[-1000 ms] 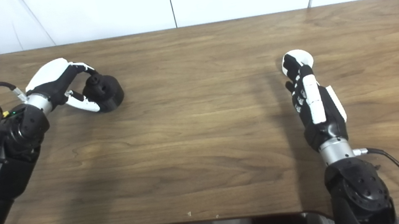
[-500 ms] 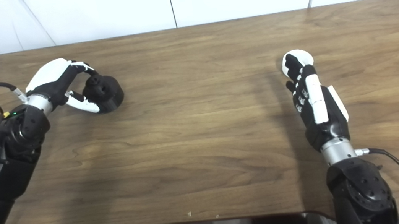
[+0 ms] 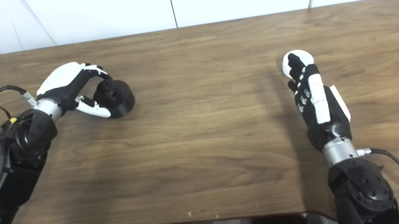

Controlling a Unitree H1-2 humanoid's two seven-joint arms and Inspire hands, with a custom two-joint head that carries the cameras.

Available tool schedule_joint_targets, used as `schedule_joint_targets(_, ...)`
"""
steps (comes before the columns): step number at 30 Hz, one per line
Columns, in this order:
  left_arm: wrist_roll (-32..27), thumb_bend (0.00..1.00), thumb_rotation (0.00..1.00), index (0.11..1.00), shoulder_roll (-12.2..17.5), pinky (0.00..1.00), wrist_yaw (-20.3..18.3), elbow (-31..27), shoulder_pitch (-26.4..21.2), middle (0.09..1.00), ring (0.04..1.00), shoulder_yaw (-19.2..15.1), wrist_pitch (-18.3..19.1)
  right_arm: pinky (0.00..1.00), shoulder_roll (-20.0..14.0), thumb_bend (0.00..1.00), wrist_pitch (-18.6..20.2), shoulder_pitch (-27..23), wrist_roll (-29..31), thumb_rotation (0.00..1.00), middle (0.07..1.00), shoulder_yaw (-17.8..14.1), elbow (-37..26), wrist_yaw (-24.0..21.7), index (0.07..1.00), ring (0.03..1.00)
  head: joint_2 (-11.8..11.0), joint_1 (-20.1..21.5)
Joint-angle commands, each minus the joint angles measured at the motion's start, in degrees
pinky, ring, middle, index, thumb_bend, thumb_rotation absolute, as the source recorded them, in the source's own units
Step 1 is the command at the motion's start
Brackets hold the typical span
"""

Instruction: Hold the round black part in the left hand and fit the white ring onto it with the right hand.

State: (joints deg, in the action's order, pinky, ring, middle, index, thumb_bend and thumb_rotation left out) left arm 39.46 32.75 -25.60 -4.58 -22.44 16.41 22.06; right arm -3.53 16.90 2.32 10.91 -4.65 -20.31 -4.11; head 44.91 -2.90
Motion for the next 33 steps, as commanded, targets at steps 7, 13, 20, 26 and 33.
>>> schedule_joint_targets(7,1.5,0.90,0.19,0.716,0.6,0.84,-1.8,-2.7,-0.3,0.917,0.982,1.6,-1.0,1.00,-0.2,0.57,-2.4,0.2,0.2,0.97,0.970,0.4,-1.8,-0.6,0.929,1.000,0.2,-0.3)
schedule_joint_targets(13,1.8,0.92,0.18,0.705,-0.2,0.86,-1.8,-4.7,0.6,0.905,0.978,2.8,-2.9,1.00,-0.1,0.57,-2.6,0.2,0.3,0.96,0.965,0.5,-1.6,-0.6,0.927,1.000,0.3,-0.1)
schedule_joint_targets(20,2.9,0.90,0.20,0.712,-1.1,0.89,-3.8,-7.0,1.2,0.910,0.978,5.0,-3.6,1.00,0.0,0.57,-2.4,0.3,0.4,0.96,0.970,0.6,-1.7,-0.5,0.928,1.000,0.2,0.0)
schedule_joint_targets(26,2.7,0.90,0.19,0.708,-1.9,0.87,-4.2,-8.6,1.9,0.910,0.973,5.6,-4.3,1.00,0.0,0.56,-2.4,0.4,0.2,0.97,0.971,0.7,-1.8,-0.4,0.932,1.000,0.2,0.1)
schedule_joint_targets(33,3.9,0.91,0.19,0.706,-3.2,0.87,-5.3,-11.3,3.2,0.911,0.979,6.6,-5.0,1.00,0.3,0.57,-1.9,0.7,0.3,0.96,0.969,0.6,-2.3,-0.1,0.928,1.000,0.3,0.3)
